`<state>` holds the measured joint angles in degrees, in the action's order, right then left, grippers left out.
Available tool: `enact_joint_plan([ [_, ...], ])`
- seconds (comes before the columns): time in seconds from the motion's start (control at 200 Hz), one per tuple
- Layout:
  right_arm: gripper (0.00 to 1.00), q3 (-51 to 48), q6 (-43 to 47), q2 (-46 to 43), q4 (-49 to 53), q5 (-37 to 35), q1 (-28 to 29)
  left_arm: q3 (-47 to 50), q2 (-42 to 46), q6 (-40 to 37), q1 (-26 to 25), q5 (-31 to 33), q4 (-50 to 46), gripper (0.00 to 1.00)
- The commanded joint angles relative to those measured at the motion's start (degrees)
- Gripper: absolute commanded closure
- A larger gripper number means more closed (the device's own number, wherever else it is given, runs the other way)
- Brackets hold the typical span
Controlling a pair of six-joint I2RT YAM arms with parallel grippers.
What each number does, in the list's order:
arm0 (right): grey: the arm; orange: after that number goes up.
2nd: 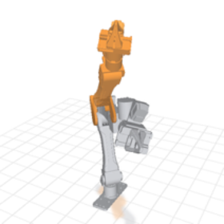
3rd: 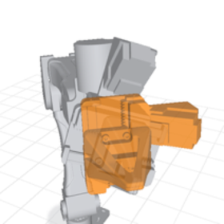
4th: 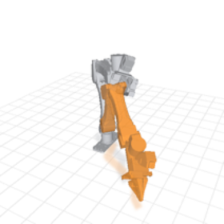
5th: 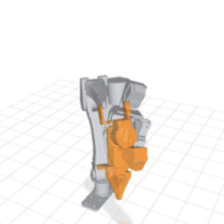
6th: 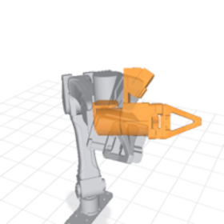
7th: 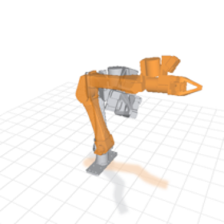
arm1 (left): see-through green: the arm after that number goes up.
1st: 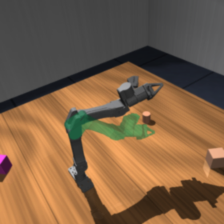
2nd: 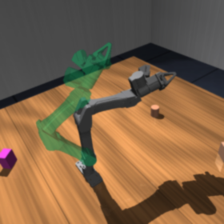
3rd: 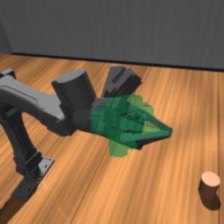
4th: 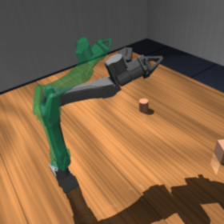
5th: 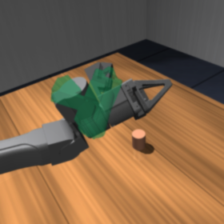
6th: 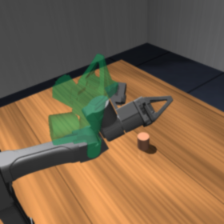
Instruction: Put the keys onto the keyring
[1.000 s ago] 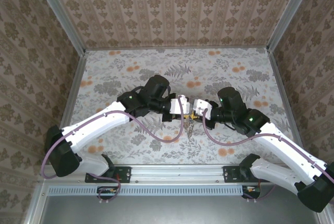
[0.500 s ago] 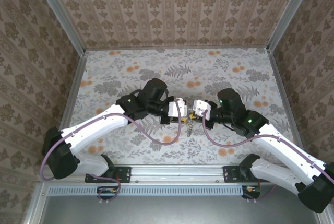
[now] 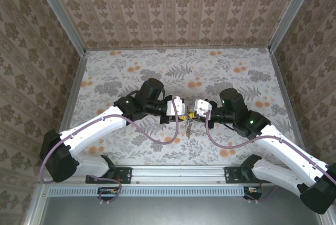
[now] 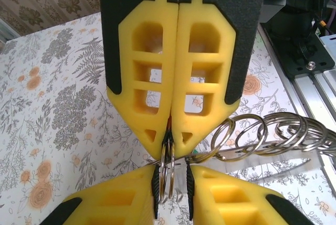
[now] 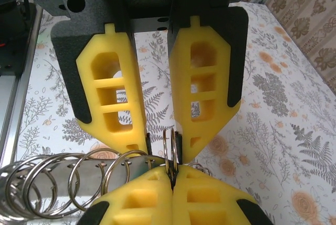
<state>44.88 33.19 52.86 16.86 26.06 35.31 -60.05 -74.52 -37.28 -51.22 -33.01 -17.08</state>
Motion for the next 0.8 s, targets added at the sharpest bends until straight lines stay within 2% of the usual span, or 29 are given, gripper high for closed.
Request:
enact_joint_plan([
  [0.0,1.0,1.74,0.11,-0.04,-1.29,1.67,0.2,-0.28,0.63,0.84,0.5,-1.72,1.08,0.76],
  [0.295,1.0,1.88,0.21,0.54,-0.97,0.92,0.2,-1.46,0.78,0.98,0.53,-2.88,0.54,0.83],
  [0.725,1.0,1.46,0.05,0.51,-1.41,0.49,0.2,-0.88,1.82,3.76,1.93,-3.46,3.24,0.83],
  [0.795,1.0,1.35,-0.29,0.32,-1.83,0.48,0.2,-0.66,1.75,4.28,2.09,-5.81,3.87,0.85],
])
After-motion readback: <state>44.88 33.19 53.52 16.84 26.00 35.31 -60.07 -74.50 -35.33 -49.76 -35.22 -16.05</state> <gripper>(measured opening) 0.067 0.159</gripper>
